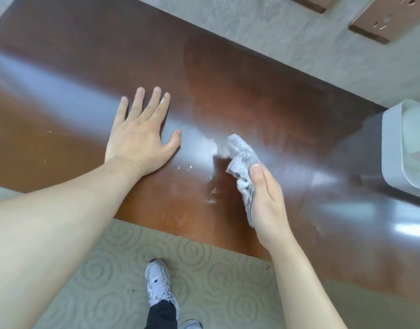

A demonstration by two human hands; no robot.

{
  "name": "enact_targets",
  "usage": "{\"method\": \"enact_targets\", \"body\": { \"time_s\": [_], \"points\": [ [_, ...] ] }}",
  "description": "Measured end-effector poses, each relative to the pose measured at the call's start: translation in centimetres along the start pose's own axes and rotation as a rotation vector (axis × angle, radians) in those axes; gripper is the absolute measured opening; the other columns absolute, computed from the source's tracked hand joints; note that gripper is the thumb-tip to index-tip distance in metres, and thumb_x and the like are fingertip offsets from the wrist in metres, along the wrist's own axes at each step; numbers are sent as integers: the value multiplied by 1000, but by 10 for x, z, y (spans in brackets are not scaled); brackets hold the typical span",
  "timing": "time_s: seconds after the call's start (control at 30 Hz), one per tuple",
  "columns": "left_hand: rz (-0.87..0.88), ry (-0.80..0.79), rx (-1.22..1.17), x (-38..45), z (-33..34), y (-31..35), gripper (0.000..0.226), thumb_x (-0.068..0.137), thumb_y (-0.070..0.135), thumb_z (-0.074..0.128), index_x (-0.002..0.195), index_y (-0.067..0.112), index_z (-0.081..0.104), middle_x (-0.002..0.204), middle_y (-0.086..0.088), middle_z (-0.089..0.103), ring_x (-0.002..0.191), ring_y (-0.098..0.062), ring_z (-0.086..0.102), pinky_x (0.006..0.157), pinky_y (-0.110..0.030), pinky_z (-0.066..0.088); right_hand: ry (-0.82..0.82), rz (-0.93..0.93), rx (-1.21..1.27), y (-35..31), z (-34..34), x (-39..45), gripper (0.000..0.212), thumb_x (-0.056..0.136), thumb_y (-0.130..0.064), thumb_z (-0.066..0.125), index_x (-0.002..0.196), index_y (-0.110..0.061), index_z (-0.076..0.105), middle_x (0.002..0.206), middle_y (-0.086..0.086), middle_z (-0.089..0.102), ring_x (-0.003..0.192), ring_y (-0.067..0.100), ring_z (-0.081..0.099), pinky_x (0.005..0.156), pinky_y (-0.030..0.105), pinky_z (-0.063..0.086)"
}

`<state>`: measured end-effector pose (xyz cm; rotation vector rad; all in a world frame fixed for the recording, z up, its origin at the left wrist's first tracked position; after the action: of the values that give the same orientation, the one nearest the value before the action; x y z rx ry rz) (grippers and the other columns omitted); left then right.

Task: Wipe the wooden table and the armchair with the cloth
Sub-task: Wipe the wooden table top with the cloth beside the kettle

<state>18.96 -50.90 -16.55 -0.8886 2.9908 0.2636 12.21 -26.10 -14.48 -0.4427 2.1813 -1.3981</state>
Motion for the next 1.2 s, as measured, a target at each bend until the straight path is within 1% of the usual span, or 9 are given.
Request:
{"method": "enact_targets", "body": {
  "time_s": [0.03,0.1,0.17,0.23,0.43,0.7,0.8,1.0,1.2],
  "points": [
    [1,5,-3,0,0,0,79,92,62,19,161,24,11,169,4,10,156,-22,1,126,-46,3,1,-25,-27,1,3,-18,38,98,-57,36,121,-44,64,110,-20,69,106,0,62,94,27,45],
    [5,7,-8,-1,-1,1,80,92,62,20,161,23,11,169,3,11,156,-22,2,126,-46,3,-69,-86,-260,2,26,-51,48,101,-61,24,146,-52,37,139,-21,53,133,1,43,109,24,31],
    [8,9,-6,-1,-1,1,82,91,63,22,161,22,11,169,3,11,156,-23,3,126,-46,3,-161,-224,-678,5,56,-65,56,105,-55,12,158,-37,11,166,-12,14,152,5,5,123,28,2],
    [11,12,-1,-2,-1,2,83,90,64,22,161,22,10,169,3,11,156,-23,3,126,-46,4,-149,-273,-951,7,70,-58,62,104,-53,6,159,-25,-1,167,-5,-7,153,12,-14,124,35,-9],
    [17,19,13,-3,0,2,83,92,66,21,161,22,8,169,3,10,156,-24,1,126,-46,4,-87,-283,-1039,-13,73,24,72,101,-58,16,160,-18,3,168,1,-5,154,17,-9,124,38,-8],
    [29,11,26,-1,0,1,79,95,64,17,161,22,9,170,1,9,156,-25,1,126,-47,3,-70,-232,-1057,-48,70,163,61,107,-43,21,159,-16,6,168,6,2,154,25,-1,123,43,-1],
    [36,15,33,-2,2,0,80,95,65,16,161,21,11,169,0,11,156,-26,3,126,-48,4,-87,-236,-1007,-43,75,139,58,107,-38,20,160,-17,6,168,5,2,154,23,-2,124,42,-3],
    [49,-2,-44,-7,-2,2,72,98,54,16,161,20,10,169,-4,13,156,-26,4,126,-51,5,-154,-170,-821,-11,86,-10,59,106,-41,17,160,-26,-1,167,-5,-10,151,10,-20,123,38,-13],
    [-128,-18,20,-6,-1,-12,64,100,50,14,160,29,8,169,-12,4,155,-34,-4,120,-64,-2,-118,-145,-887,0,107,-69,62,104,-49,10,159,-24,-5,166,-6,-15,150,11,-23,121,37,-16]
  ]
}}
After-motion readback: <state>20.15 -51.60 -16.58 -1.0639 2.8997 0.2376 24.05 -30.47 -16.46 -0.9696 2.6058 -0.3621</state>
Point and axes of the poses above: each hand's wrist, its own x-axis towards the middle knuckle, its own z-axis out of the palm, y = z × x, the point moved 10 cm from there along x, towards the middle knuckle
